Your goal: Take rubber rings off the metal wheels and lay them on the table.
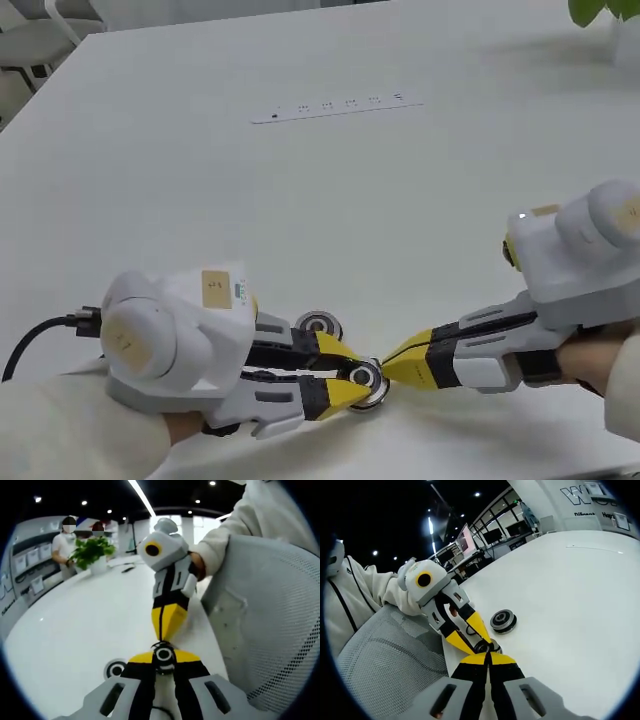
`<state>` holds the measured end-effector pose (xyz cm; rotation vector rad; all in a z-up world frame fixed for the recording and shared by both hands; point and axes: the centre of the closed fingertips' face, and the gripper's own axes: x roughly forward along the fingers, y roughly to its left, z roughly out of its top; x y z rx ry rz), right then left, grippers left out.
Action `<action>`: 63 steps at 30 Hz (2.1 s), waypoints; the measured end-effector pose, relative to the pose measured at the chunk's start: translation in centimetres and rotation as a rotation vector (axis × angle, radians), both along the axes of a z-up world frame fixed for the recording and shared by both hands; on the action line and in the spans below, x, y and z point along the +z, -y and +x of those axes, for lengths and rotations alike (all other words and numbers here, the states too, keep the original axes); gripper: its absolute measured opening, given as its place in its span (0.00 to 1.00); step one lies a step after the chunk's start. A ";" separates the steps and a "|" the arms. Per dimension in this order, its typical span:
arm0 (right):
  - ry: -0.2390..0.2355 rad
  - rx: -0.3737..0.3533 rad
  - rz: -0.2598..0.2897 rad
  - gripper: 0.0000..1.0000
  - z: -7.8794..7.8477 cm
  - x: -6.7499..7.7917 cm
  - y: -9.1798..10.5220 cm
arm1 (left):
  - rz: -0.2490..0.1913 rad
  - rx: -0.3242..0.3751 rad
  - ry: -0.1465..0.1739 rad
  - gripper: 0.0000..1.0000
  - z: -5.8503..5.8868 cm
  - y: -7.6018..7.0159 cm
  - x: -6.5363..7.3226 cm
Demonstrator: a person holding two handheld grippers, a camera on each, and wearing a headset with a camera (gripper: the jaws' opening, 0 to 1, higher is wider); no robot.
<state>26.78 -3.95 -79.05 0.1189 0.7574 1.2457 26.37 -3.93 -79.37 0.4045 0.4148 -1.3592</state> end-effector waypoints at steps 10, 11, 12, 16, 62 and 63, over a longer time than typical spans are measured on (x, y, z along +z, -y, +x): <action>-0.001 0.007 0.012 0.00 -0.1 0.2 -0.1 | -0.001 -0.001 -0.001 0.14 0.0 0.0 0.0; -0.002 0.008 0.013 0.00 -0.1 0.2 -0.1 | -0.001 -0.001 -0.001 0.14 0.0 0.0 0.0; 0.000 0.009 0.015 0.00 -0.1 0.3 -0.2 | -0.001 -0.001 -0.001 0.14 0.0 0.0 0.0; 0.000 0.011 0.018 0.00 -0.2 0.3 -0.2 | -0.002 -0.001 0.000 0.14 0.0 0.0 0.0; 0.089 0.050 -0.047 0.00 0.0 0.6 0.0 | 0.013 -0.018 0.058 0.22 -0.3 -0.7 0.7; 0.094 0.052 -0.050 0.00 0.0 0.6 0.1 | 0.008 -0.016 0.053 0.23 -0.3 -0.7 0.9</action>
